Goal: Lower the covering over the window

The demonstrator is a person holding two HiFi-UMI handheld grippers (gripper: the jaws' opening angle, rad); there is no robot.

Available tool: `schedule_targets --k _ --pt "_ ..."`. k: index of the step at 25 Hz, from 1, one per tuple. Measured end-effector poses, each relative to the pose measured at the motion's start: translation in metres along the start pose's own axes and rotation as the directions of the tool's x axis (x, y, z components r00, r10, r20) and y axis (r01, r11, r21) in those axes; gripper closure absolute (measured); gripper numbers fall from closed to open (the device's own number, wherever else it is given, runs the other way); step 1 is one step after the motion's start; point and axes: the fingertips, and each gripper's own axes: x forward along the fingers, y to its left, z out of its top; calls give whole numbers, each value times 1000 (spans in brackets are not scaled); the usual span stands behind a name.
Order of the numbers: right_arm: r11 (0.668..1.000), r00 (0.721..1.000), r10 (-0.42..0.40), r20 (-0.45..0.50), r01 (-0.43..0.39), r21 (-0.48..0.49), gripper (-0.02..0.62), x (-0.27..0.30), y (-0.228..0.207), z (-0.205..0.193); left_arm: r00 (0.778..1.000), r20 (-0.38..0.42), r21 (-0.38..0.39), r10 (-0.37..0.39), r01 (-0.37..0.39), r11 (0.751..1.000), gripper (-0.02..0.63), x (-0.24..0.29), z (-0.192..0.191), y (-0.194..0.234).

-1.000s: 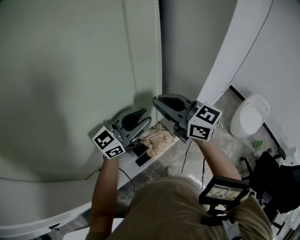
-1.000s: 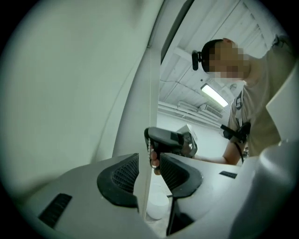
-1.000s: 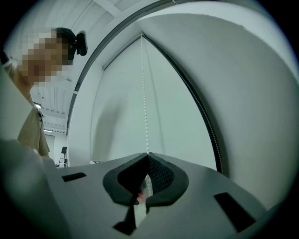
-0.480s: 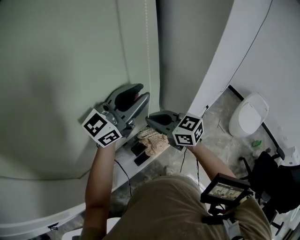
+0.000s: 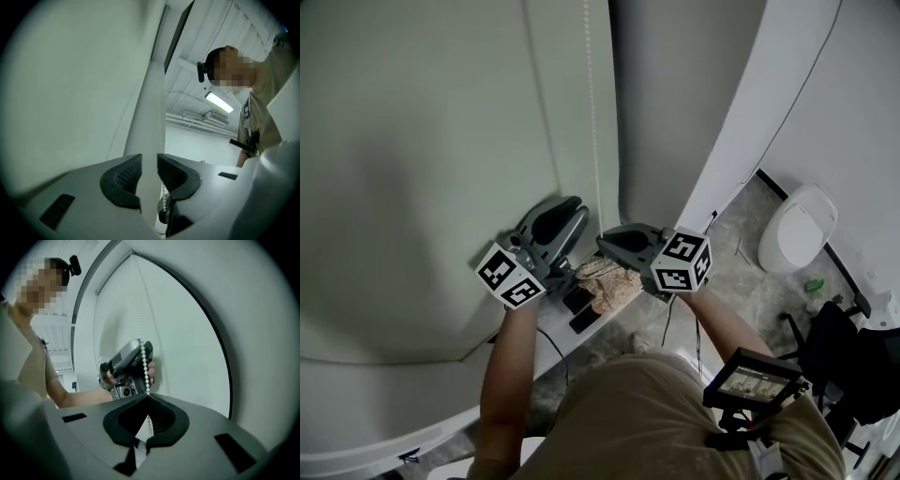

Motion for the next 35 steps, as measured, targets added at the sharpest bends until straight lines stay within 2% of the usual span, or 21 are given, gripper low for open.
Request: schedule_targets --k 1,2,5,6,8,9,12,15,16,17,19,22,26,28,31,32,35 --pt "1000 1000 5 3 -5 2 588 0 1 0 1000 8 6 -18 18 1000 472 1 7 -2" --pt "1000 1000 9 5 -9 1 588 1 2 0 999 -3 22 -35 35 999 437 4 11 -5" --pt "1000 1000 17 8 -17 -3 588 2 7 0 997 -47 72 -56 59 996 434 20 15 -16" --pt "1000 1000 19 10 -19 -3 588 4 8 1 997 -59 90 -46 52 995 437 24 15 -18" --pt "1000 1000 16 13 -16 -4 588 6 8 3 997 -72 117 -18 26 993 581 28 14 -18" --pt "1000 1000 9 12 -9 -8 588 5 7 4 997 -70 118 -7 15 993 588 29 14 -18" --pt "998 999 -33 6 33 -48 588 1 2 3 999 -52 112 15 -9 994 591 25 13 -15" --pt "987 999 -37 -10 35 -155 586 -7 5 3 999 -39 118 31 -26 993 591 20 11 -11" --pt "985 1000 -21 4 21 -172 576 -11 6 8 998 -45 123 38 -32 992 591 19 8 -10" --pt "985 999 -4 38 10 -170 531 -16 7 18 997 -61 132 45 -37 991 591 18 2 -8" --pt "990 990 5 144 15 -140 495 -30 6 50 992 -113 155 58 -40 987 591 17 -16 -9" --pt "986 969 -47 242 83 -142 495 -44 4 93 986 -160 124 47 -27 992 591 17 -50 -17" --pt "964 961 -77 267 140 -225 497 -45 16 122 985 -172 86 19 -4 996 591 14 -71 -32" --pt "957 962 -71 265 141 -255 497 -42 26 128 985 -170 73 10 3 997 591 9 -74 -37" --pt "946 962 -111 251 180 -269 514 -37 28 127 988 -156 55 5 3 998 591 4 -74 -42" --pt "949 962 -115 249 181 -259 556 -36 27 127 988 -155 53 5 3 999 591 4 -72 -44" --pt "970 965 -87 247 139 -200 581 -34 28 126 988 -153 52 10 -2 999 591 3 -71 -45"
